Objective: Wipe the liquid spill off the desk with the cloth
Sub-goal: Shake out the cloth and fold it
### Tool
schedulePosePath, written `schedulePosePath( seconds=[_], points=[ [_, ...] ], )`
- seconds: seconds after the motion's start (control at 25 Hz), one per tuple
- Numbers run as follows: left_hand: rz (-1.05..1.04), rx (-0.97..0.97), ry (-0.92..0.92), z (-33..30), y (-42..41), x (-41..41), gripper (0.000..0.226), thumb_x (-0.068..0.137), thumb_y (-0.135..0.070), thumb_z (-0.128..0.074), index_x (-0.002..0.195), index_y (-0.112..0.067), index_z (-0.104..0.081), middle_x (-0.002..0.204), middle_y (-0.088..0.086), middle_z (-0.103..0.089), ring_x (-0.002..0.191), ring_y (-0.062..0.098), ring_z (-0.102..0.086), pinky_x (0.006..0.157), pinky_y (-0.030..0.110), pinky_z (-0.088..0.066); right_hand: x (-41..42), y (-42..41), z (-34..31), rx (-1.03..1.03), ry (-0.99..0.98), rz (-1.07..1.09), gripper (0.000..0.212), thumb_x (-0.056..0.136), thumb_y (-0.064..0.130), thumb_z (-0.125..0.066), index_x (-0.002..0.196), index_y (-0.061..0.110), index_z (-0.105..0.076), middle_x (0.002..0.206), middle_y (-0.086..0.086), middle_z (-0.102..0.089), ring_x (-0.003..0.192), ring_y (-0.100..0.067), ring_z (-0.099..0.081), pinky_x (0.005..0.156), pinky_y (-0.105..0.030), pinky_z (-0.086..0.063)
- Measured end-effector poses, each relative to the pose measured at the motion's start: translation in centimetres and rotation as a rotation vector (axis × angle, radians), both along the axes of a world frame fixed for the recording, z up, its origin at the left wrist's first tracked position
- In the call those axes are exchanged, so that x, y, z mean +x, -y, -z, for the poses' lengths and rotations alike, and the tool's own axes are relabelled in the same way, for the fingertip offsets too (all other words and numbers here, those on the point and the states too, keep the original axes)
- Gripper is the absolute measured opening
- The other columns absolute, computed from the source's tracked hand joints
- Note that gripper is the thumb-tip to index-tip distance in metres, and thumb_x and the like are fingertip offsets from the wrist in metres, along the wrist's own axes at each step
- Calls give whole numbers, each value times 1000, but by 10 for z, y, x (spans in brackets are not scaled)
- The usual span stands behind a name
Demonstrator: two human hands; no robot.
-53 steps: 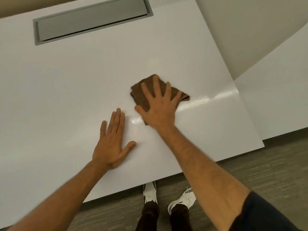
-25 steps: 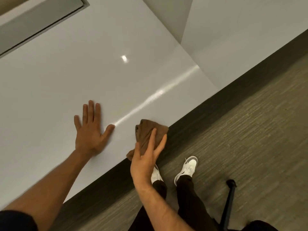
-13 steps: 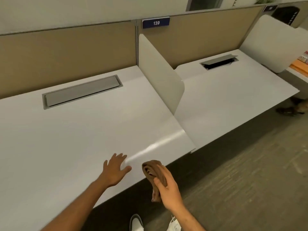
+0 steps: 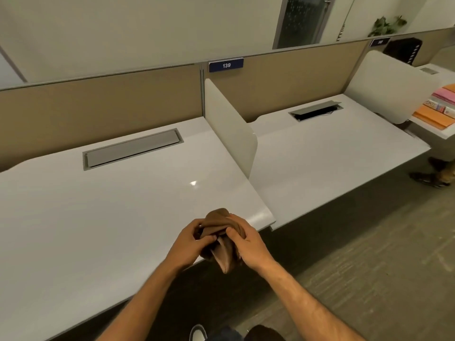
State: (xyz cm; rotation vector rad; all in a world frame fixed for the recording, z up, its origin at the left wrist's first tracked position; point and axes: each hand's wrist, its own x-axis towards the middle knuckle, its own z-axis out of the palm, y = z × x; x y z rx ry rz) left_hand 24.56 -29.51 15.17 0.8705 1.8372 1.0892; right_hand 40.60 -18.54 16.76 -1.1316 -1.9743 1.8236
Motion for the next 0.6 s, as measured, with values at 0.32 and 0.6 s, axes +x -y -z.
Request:
schedulePosePath(
  seconds=[0.32,0.6],
  points=[
    [-140,13,-102,-34,-37,44,5,103,-29,-64,100,-31,-68,95,0,-71,83,16,-67,67,19,-50,43,-80,-32,79,2,-31,27,104,47,-45,124,41,-62,125,11,-64,120,-9,-58,105,-38,-53],
    [-405,71,-255,-47,-38,57,10,107,-22,-56,101,-28,-60,108,-2,-63,87,20,-68,63,18,-56,24,-122,-71,402,83,-325,20,104,45,-48,104,42,-67,98,20,-69,96,-10,-66,96,-39,-52]
  ],
)
